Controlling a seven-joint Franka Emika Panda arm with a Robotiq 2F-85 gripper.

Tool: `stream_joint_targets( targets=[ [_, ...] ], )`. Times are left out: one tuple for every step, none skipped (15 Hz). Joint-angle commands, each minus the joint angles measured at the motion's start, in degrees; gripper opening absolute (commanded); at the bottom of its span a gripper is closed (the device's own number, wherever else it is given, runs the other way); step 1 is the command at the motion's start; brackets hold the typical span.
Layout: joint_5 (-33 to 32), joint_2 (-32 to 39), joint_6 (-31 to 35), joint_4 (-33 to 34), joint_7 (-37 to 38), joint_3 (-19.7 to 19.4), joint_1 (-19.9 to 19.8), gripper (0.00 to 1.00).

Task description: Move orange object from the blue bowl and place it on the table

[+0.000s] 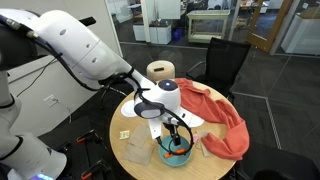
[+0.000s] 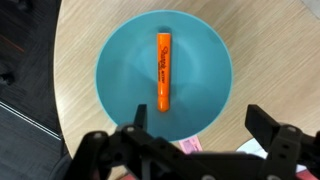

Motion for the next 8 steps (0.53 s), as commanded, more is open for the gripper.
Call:
stream_joint_targets(
  targets=[
    [-0.15, 3.68, -0.1, 3.58, 1.61, 0.85, -1.52, 1.0],
    [-0.37, 4.4, -0.07, 4.02, 2.09, 0.54, -1.48, 1.0],
    [-0.32, 5.18, -0.21, 4.49, 2.27, 0.56, -1.65, 1.0],
    [-0.27, 5.36, 0.3, 3.92, 2.1, 0.5, -2.05, 1.0],
    [-0.3, 5.96, 0.39, 4.03, 2.38, 0.42, -2.26, 1.0],
    [-0.46, 6.4, 0.76, 3.8, 2.83, 0.14, -2.33, 1.0],
    [-0.52, 6.95, 0.88, 3.7, 3.02, 0.03, -2.48, 1.0],
    [-0.62, 7.4, 1.04, 3.67, 3.23, -0.12, -2.55, 1.0]
  ],
)
